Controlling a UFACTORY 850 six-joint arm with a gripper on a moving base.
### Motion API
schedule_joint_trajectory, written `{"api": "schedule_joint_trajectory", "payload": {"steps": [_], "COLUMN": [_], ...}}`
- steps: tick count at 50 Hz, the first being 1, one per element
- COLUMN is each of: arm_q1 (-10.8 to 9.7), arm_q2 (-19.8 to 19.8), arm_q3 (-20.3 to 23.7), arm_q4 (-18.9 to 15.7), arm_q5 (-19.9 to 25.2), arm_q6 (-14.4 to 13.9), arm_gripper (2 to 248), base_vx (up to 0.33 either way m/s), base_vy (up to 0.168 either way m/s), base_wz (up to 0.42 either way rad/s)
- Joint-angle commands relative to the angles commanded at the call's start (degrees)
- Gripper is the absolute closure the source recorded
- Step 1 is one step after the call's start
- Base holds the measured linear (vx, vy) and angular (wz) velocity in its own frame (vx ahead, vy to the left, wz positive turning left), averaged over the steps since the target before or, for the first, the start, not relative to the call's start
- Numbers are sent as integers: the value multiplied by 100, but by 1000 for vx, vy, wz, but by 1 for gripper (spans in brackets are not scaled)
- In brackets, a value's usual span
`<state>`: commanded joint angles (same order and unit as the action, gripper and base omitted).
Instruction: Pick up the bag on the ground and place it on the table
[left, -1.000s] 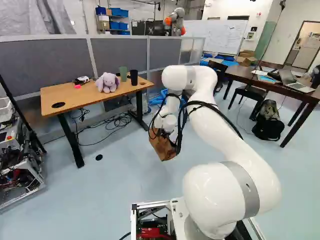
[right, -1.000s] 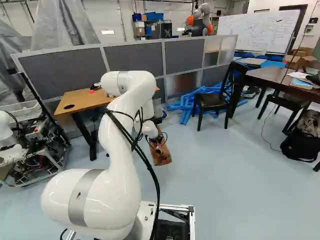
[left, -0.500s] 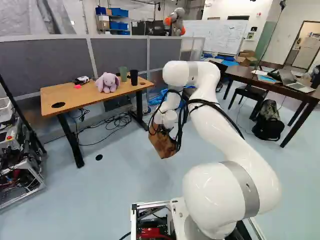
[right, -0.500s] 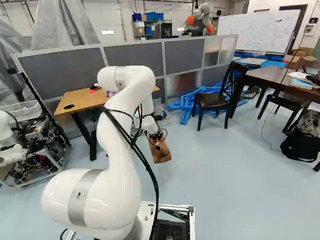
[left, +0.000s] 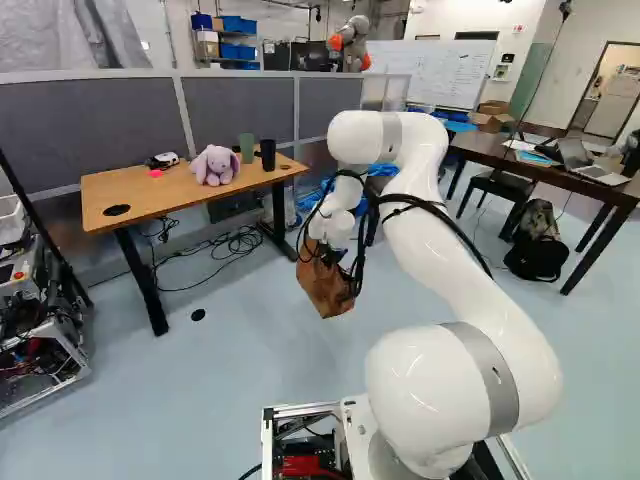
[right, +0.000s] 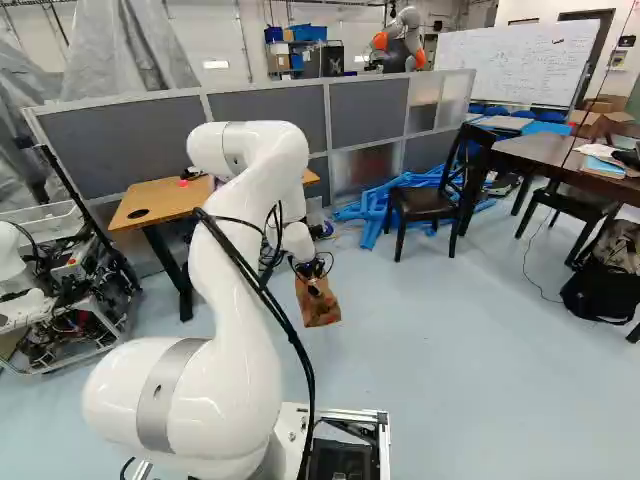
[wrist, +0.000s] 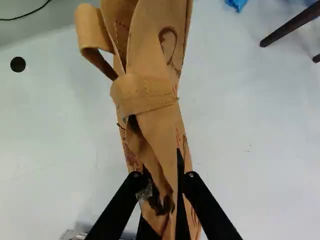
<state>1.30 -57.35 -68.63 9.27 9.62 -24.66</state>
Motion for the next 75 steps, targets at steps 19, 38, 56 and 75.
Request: {"api": "schedule_joint_trajectory", "payload": {"steps": [19,38,56,75], "arm_q1": [0,0,0,0], "arm_q2": [386,780,1153,1547], "arm_q3": [256,506,732,956], "arm_q4": [0,0,0,0], "arm_q5": [-513,-678,-678,-678], "arm_q6": [0,0,0,0], "arm_gripper": [227,227,227,227], "base_vx": [0,0,0,0], "base_vy": [0,0,0,0], "base_wz": [0,0,0,0]}}
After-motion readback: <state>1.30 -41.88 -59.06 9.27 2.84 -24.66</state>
